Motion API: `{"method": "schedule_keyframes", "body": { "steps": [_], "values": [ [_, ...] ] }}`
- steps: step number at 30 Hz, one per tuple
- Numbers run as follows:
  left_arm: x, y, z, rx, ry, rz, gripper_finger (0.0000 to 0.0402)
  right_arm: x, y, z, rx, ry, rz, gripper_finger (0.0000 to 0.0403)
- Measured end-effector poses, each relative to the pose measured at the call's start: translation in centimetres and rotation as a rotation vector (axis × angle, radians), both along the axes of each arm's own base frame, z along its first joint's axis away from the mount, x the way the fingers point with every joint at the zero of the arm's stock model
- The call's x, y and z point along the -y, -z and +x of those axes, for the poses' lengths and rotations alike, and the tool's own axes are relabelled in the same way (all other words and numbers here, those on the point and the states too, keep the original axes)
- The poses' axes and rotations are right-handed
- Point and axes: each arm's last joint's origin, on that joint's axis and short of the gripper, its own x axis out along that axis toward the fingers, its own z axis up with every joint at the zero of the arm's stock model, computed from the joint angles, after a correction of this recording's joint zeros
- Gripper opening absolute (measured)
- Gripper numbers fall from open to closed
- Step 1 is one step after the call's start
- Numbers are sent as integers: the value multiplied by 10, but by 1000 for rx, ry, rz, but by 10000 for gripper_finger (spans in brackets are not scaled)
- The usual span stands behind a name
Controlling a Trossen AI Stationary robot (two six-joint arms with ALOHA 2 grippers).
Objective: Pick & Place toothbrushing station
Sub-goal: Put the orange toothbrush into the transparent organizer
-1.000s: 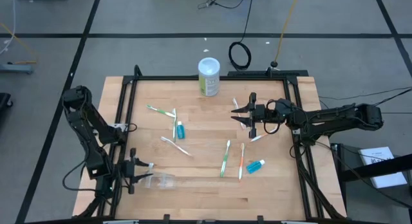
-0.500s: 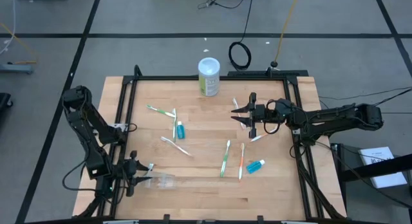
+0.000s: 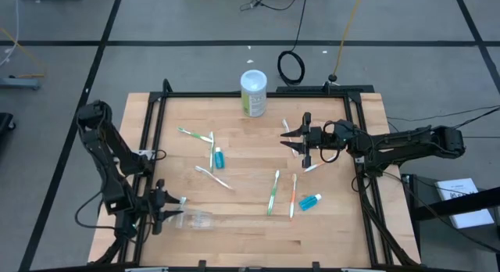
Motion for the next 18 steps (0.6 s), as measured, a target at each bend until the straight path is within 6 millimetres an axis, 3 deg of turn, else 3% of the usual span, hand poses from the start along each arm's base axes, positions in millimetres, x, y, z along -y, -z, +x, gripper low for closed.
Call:
{"method": "schedule_keyframes", "body": {
  "steps": [18],
  "values": [
    [-28, -26, -11, -70, 62, -74, 156, 0, 0, 0, -3, 0, -3, 94]
  ]
}}
